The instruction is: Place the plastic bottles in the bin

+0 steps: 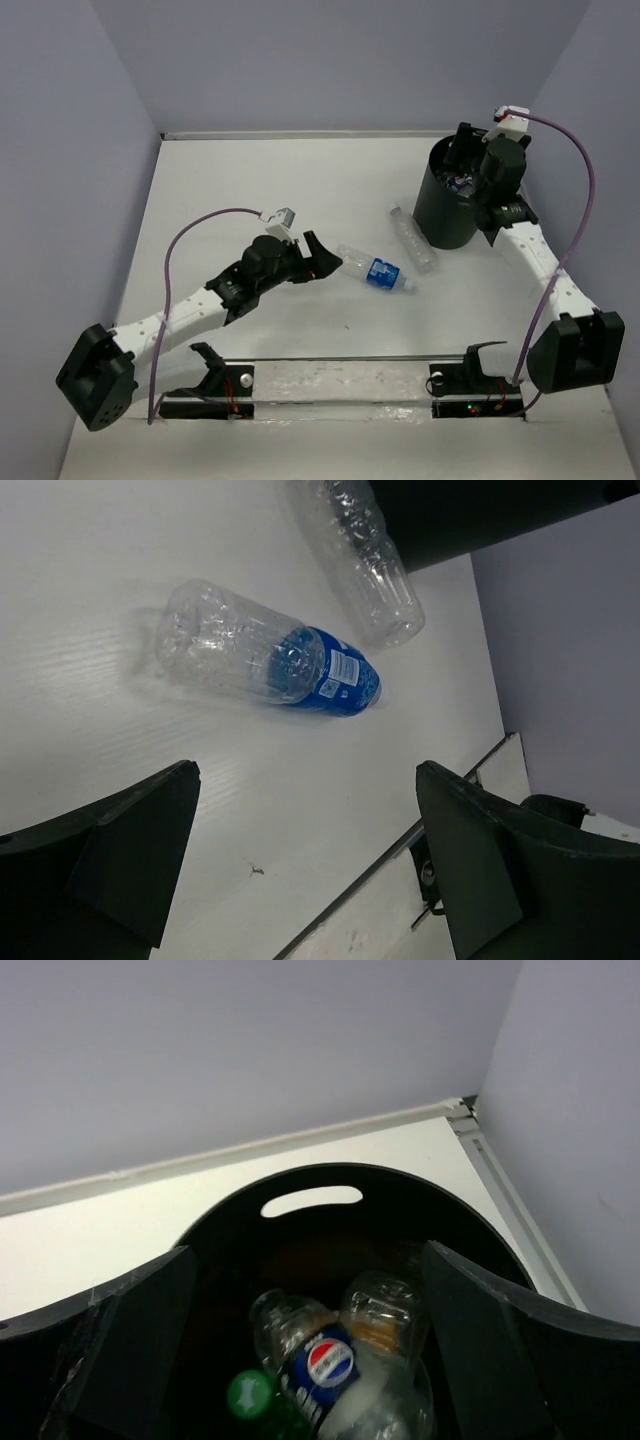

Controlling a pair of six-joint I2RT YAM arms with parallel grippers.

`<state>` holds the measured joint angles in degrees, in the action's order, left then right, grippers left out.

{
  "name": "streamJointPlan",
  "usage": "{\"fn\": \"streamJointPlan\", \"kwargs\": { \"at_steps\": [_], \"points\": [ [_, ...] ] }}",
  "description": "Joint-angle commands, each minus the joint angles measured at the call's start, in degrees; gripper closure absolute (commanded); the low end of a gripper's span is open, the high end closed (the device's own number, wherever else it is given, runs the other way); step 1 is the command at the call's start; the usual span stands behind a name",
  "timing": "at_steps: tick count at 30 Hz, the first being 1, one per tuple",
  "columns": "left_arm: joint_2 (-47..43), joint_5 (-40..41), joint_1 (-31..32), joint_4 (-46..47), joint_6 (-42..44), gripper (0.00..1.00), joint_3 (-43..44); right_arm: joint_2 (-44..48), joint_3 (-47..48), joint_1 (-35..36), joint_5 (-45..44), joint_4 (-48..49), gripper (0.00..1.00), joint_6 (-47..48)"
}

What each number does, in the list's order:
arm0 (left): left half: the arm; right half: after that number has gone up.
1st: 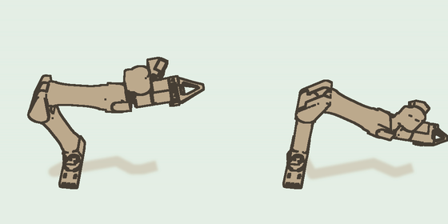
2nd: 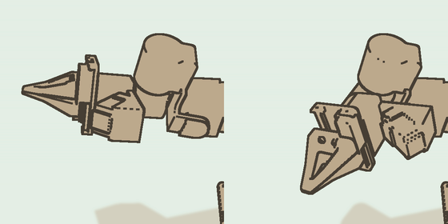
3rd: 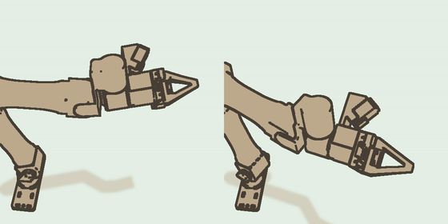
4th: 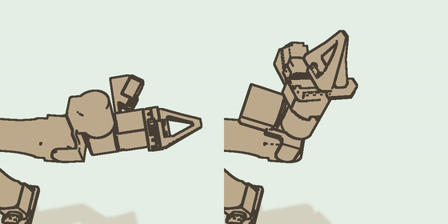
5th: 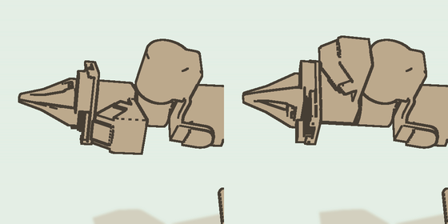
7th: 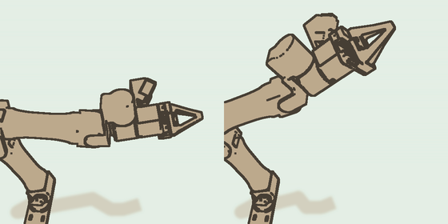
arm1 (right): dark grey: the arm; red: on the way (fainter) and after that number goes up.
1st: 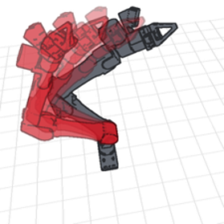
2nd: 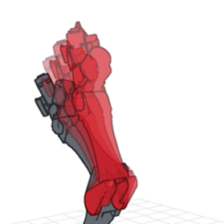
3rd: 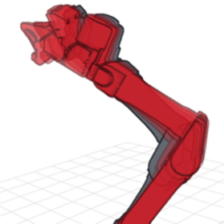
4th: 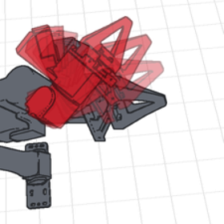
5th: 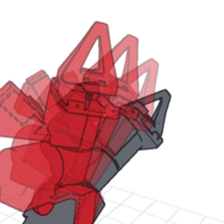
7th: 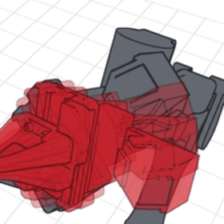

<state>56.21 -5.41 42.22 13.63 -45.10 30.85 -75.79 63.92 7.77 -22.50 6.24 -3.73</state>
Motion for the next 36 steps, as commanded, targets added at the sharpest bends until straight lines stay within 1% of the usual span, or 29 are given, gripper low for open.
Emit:
{"fn": "streamJointPlan", "kwargs": {
  "at_steps": [1, 2, 3, 4, 6, 7, 8, 11, 13, 17, 22, 27, 28, 29, 30, 32, 35, 36],
  "points": [
    [7.1, 4.6, 4.4, 10.2, -7.4, 0.01, 2.5, 8.7, -2.4, 2.1, 5.8, -0.4, 0.0, -5.2],
    [10.6, 4.8, 4.5, 11.7, -9.5, 0.01, 2.6, 10.7, -3.3, 3.4, 6.4, -0.8, 0.0, -5.7],
    [12.2, 4.8, 4.8, 12.5, -10.5, 0.01, 3.3, 11.6, -4.8, 6.4, 7.0, -1.7, 0.0, -5.7],
    [15.7, 7.5, 5.3, 13.2, -11.4, 0.01, 3.8, 12.3, -5.6, 8.5, 6.9, -2.2, 0.0, -5.7],
    [19.0, 7.5, 5.5, 13.4, -13.6, 0.01, 4.7, 13.9, -7.1, 12.8, 4.6, -3.1, 0.0, -4.5],
    [20.6, 7.6, 5.5, 13.3, -14.0, 0.01, 5.9, 14.3, -8.4, 16.9, 3.7, -3.5, 0.0, -4.4],
    [23.5, 8.0, 5.9, 13.2, -14.7, 0.01, 6.2, 14.7, -9.0, 18.6, 3.2, -4.0, 0.0, -4.0],
    [28.1, 10.2, 6.1, 13.5, -17.2, 0.01, 7.1, 15.8, -10.5, 23.2, 3.3, -6.1, 0.0, -4.3],
    [30.1, 12.6, 6.2, 13.8, -17.7, 0.01, 8.1, 15.9, -10.8, 25.1, 4.3, -9.7, 0.0, -4.4],
    [35.5, 13.1, 6.2, 14.7, -18.2, 0.01, 10.6, 14.8, -13.5, 30.8, 5.4, -13.3, 0.0, -5.8],
    [37.8, 14.2, 6.2, 16.3, -19.4, 0.01, 11.7, 12.9, -18.5, 31.4, 6.9, -13.2, 0.0, -9.4],
    [40.0, 16.2, 6.1, 17.0, -19.9, 0.01, 12.9, 9.9, -21.5, 31.4, 6.0, -13.1, 0.01, -13.1],
    [41.3, 16.6, 6.1, 16.9, -20.0, 0.01, 13.6, 8.8, -21.7, 31.4, 5.9, -13.2, 0.03, -13.6],
    [41.3, 16.7, 6.1, 16.9, -20.2, 0.01, 14.0, 8.5, -21.7, 31.4, 5.7, -13.2, 0.04, -14.2],
    [42.6, 16.9, 6.1, 17.0, -20.5, 0.01, 14.3, 8.4, -22.1, 31.4, 5.2, -13.2, 0.11, -15.3],
    [44.1, 17.3, 6.0, 17.0, -21.0, 0.01, 14.9, 9.0, -22.8, 31.4, 4.4, -13.1, 0.2, -16.3],
    [45.5, 17.8, 6.0, 17.0, -21.1, 0.01, 16.1, 9.5, -23.4, 31.4, 3.4, -13.2, 0.28, -16.6],
    [45.7, 18.2, 5.9, 17.0, -21.1, 0.01, 16.5, 9.2, -23.8, 31.4, 4.0, -13.4, 0.28, -16.8]
  ]
}}
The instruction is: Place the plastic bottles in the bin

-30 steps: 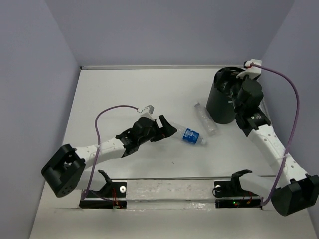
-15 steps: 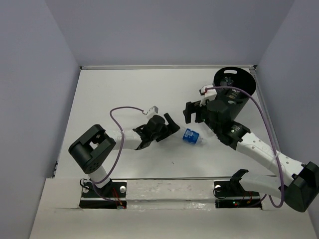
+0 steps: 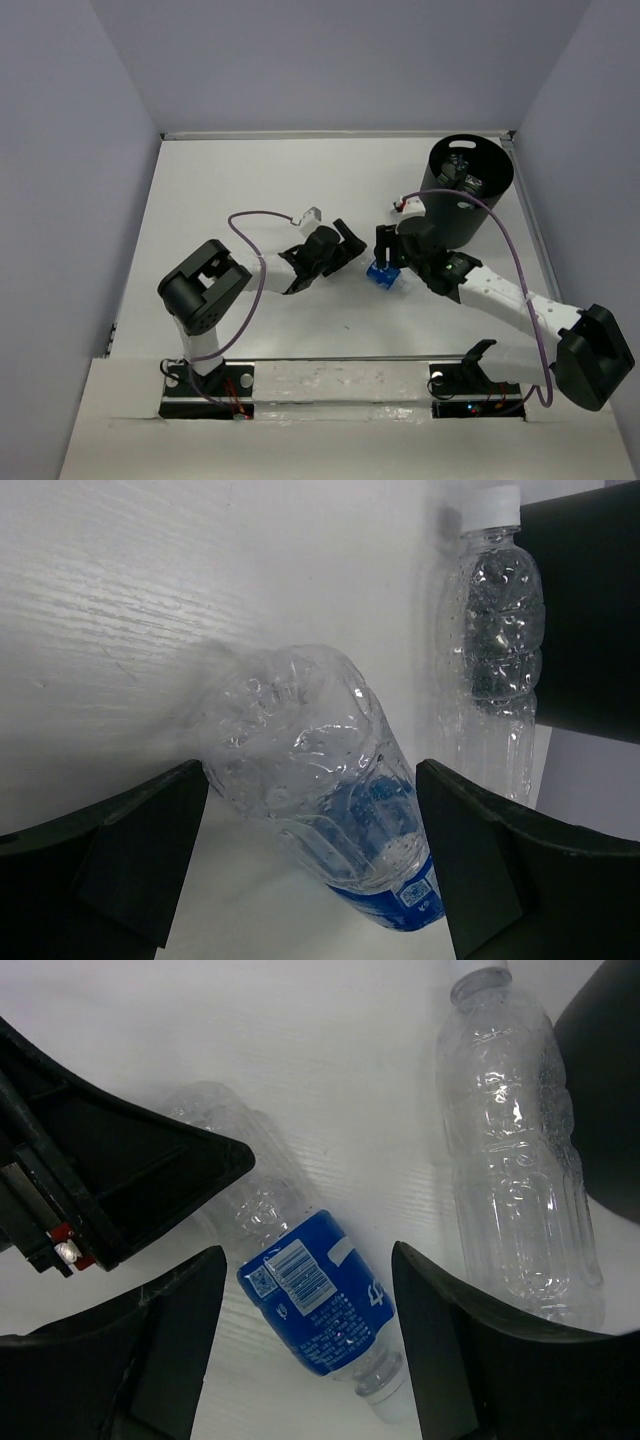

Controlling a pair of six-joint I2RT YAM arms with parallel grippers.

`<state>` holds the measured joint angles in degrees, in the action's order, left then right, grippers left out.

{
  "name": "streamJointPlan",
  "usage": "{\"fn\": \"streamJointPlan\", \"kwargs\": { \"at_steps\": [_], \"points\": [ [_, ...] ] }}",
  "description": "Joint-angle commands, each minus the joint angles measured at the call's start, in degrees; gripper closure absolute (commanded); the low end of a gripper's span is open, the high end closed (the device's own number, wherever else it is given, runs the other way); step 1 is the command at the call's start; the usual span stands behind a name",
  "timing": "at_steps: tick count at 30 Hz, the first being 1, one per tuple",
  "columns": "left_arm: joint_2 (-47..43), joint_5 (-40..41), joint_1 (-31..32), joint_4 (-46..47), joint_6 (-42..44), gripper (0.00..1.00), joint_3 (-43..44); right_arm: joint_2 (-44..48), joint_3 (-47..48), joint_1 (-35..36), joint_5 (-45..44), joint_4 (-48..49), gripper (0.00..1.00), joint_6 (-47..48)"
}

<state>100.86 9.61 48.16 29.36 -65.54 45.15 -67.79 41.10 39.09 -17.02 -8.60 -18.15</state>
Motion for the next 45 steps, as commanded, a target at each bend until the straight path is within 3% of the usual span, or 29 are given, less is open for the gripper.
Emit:
{"fn": "streamJointPlan", "kwargs": {
  "at_steps": [1, 4, 7, 13, 18, 19, 21, 22, 25, 27, 29, 34, 45],
  "points": [
    [1.3, 3.2, 0.1, 1.1, -0.6, 0.01, 2.2, 0.5, -1.0, 0.1, -0.8, 1.0, 0.28, -2.7],
    [2.0, 4.5, 0.0, 0.9, 0.1, 0.01, 3.2, -2.6, -1.8, 0.1, 2.6, 1.0, 0.29, -4.3],
    [2.7, 6.0, 0.0, 0.4, 1.2, 0.01, 4.1, -3.8, -3.3, 0.1, 3.2, 2.0, 0.44, -5.3],
    [5.7, 8.8, -0.1, -1.6, 2.9, 0.01, 6.6, -1.8, -4.0, 0.1, 7.3, 2.0, 0.54, -5.4],
    [7.5, 9.5, -0.1, -2.4, 4.5, 0.12, 8.2, -2.6, -3.8, 0.1, 15.7, 2.3, 0.54, -4.9],
    [7.6, 9.6, -0.1, -2.3, 4.5, 0.19, 8.1, -2.2, -3.9, 0.1, 16.3, 2.5, 0.54, -5.0],
    [7.9, 9.8, -0.1, -2.3, 5.3, 0.29, 8.2, 0.0, -3.9, 0.1, 16.4, 2.5, 0.52, -5.1],
    [8.0, 9.8, -0.1, -2.1, 5.6, 0.44, 8.2, 0.9, -3.7, 0.1, 14.8, 2.4, 0.48, -4.9],
    [8.0, 10.1, -0.2, -1.9, 6.7, 0.64, 8.1, 4.1, -2.4, -1.3, 8.7, 1.0, 0.37, -3.4],
    [7.4, 10.4, -0.3, -1.9, 7.6, 0.72, 7.7, 4.4, -1.5, -3.4, 7.4, 0.5, 0.27, -2.2],
    [6.5, 11.0, -0.3, -1.9, 8.3, 0.74, 6.7, 3.4, -0.2, -7.1, 6.0, 0.5, 0.24, -1.3],
    [2.2, 11.6, -0.3, -1.2, 10.9, 0.75, 2.8, -4.1, 4.5, -7.1, -6.1, -0.8, 0.22, 3.3],
    [-23.3, 12.5, 0.0, -0.8, 18.5, 0.75, -11.3, -18.2, 13.4, -7.1, -16.3, -0.5, 0.08, 9.8]
  ]
}}
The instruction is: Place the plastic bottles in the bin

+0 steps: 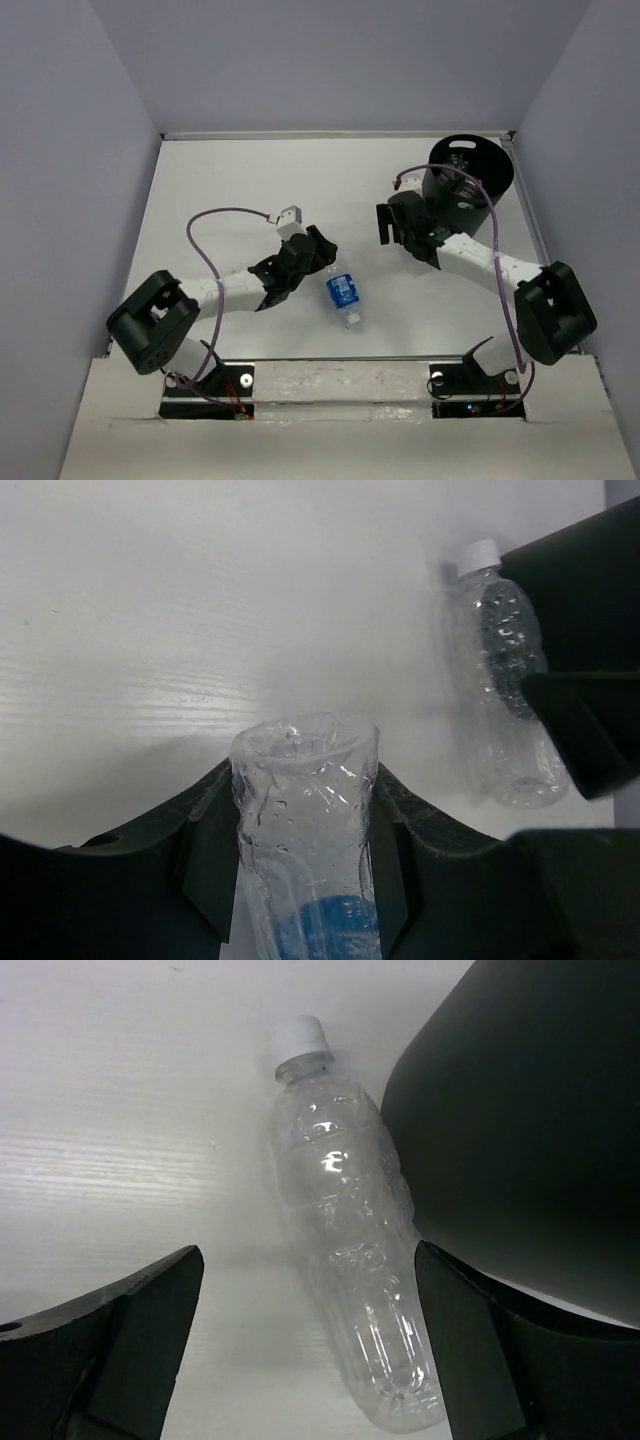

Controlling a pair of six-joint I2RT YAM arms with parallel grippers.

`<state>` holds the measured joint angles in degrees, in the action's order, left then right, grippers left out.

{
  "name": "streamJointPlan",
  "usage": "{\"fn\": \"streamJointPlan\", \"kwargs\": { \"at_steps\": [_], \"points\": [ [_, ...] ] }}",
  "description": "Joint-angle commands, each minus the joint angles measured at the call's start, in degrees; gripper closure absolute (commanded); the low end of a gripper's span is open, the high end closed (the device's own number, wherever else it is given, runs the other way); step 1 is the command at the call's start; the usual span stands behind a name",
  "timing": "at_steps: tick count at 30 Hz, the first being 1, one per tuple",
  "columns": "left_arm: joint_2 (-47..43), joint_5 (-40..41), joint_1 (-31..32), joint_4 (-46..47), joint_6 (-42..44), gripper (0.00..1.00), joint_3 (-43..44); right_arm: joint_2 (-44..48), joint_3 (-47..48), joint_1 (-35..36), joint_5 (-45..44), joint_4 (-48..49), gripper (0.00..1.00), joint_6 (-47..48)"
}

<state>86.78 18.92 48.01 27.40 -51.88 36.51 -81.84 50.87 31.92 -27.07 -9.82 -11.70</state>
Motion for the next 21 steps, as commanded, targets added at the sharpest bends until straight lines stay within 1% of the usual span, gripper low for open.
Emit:
{"fn": "streamJointPlan", "kwargs": {
  "at_steps": [1, 2, 5, 8, 11, 14, 15, 17, 18, 21],
  "points": [
    [-11.4, 3.6, 0.2, 0.7, 5.2, 0.75, -4.0, -5.4, 4.5, 0.1, -6.6, 0.8, 0.07, 4.2],
    [-15.3, 3.8, 0.2, -0.4, 5.7, 0.75, -4.5, -6.7, 5.0, 0.1, -6.5, 0.8, 0.07, 4.6],
    [-20.2, 5.1, 0.2, -3.3, 7.7, 0.75, -5.1, -11.5, 6.9, 0.1, -5.4, 0.9, 0.07, 5.3],
    [-27.3, 6.6, 0.2, -9.0, 9.2, 0.75, -5.0, -16.1, 8.5, 0.1, -4.8, 1.2, 0.06, 6.2],
    [-32.9, 7.8, 0.2, -12.4, 10.6, 0.75, -5.1, -20.4, 10.7, 0.1, -3.1, 1.1, 0.06, 6.9],
    [-36.3, 8.7, 0.2, -13.9, 11.5, 0.74, -5.1, -22.8, 13.0, 0.1, -2.7, 0.2, 0.09, 7.7],
    [-38.1, 9.2, 0.2, -14.5, 12.2, 0.74, -5.0, -23.2, 14.1, 0.1, -2.5, 0.3, 0.14, 7.7],
    [-39.3, 9.6, 0.2, -14.7, 12.9, 0.74, -5.0, -22.8, 14.8, 0.1, -1.2, 0.9, 0.2, 7.1],
    [-40.3, 9.7, 0.2, -15.1, 13.2, 0.74, -4.8, -21.9, 15.0, 0.1, -0.8, 1.3, 0.3, 6.9],
    [-40.7, 9.8, 0.2, -15.5, 13.4, 0.74, -4.4, -18.6, 16.0, 0.6, 1.0, 2.2, 0.51, 6.3]
  ]
}}
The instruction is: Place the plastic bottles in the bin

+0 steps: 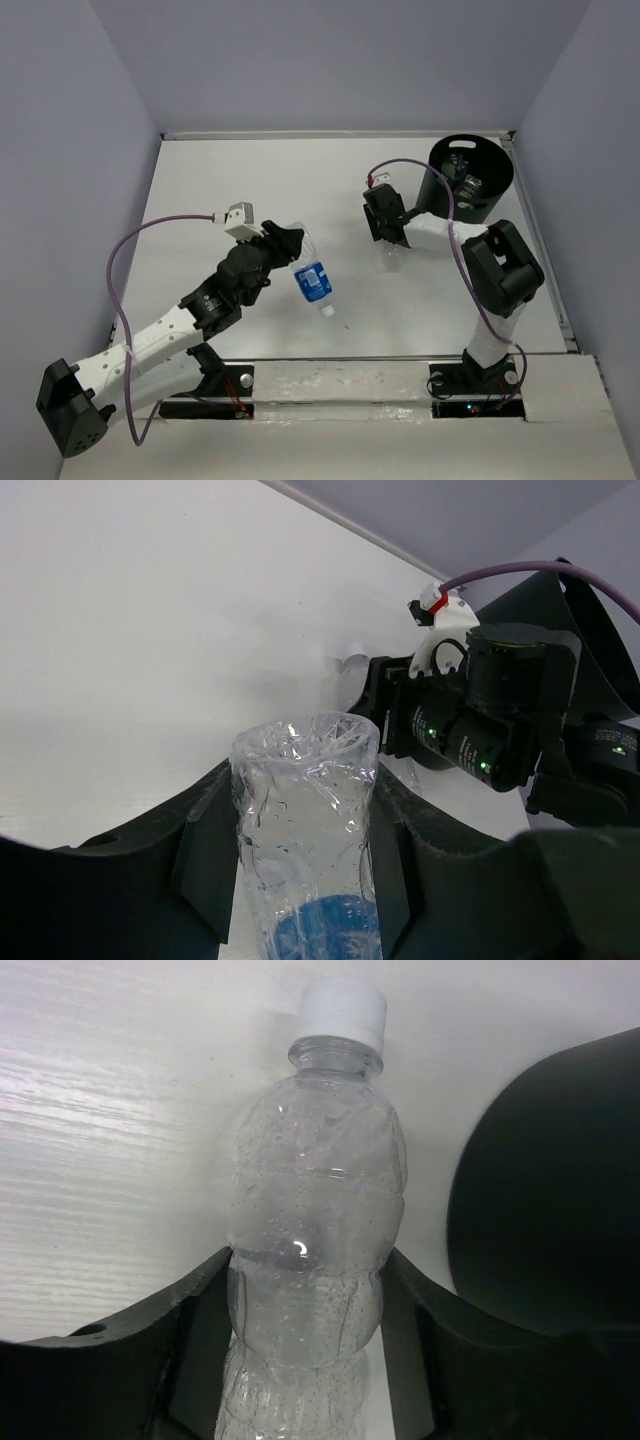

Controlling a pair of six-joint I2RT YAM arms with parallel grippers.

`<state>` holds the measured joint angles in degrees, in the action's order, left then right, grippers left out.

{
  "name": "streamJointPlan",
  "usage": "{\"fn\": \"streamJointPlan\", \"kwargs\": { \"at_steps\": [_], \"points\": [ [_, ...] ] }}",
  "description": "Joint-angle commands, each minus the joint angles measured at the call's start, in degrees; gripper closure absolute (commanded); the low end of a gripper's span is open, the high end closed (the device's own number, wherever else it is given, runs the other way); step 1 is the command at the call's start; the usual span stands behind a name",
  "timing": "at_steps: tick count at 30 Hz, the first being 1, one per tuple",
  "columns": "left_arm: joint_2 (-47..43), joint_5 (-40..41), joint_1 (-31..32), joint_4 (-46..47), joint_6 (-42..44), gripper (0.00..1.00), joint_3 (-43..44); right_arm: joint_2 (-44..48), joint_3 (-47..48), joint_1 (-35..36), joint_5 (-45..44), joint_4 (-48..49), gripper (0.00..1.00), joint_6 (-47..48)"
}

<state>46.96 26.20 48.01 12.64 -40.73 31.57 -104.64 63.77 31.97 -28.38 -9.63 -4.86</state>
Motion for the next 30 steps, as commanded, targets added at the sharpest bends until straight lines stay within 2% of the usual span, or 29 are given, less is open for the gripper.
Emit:
{"fn": "streamJointPlan", "kwargs": {
  "at_steps": [1, 6, 7, 11, 15, 18, 23, 30],
  "points": [
    [-0.8, 2.5, 0.2, -0.9, 2.2, 0.74, 0.6, 5.3, 3.6, 1.1, 3.1, 2.1, 0.55, -0.7],
    [1.3, 1.7, 0.2, -0.3, 2.1, 0.74, 1.3, 18.7, 5.1, 1.6, 10.8, 7.7, 0.56, 0.5],
    [1.6, 1.5, 0.2, -0.2, 2.0, 0.74, 1.5, 23.6, 5.3, 1.6, 10.5, 8.9, 0.56, 1.3],
    [2.5, 0.4, 0.2, 0.4, 1.9, 0.74, 2.3, 29.4, 9.5, -0.2, 0.5, 15.1, 0.59, 9.2],
    [2.6, -0.9, 0.2, 0.5, 1.5, 0.74, 2.5, 28.8, 8.6, -12.7, -0.6, 27.3, 0.6, 9.3],
    [2.0, -1.4, 0.2, 0.4, 1.4, 0.75, 2.2, 27.6, 5.4, -18.0, -0.3, 34.1, 0.6, 8.9],
    [1.6, -1.1, 0.2, -0.3, 1.7, 0.75, 2.6, 26.9, -1.1, -18.5, -6.8, 46.9, 0.6, 19.9],
    [3.5, -1.1, 0.2, -0.4, 3.8, 0.75, 6.8, 27.5, -12.4, -20.7, -7.6, 60.3, 0.57, 23.4]
  ]
}}
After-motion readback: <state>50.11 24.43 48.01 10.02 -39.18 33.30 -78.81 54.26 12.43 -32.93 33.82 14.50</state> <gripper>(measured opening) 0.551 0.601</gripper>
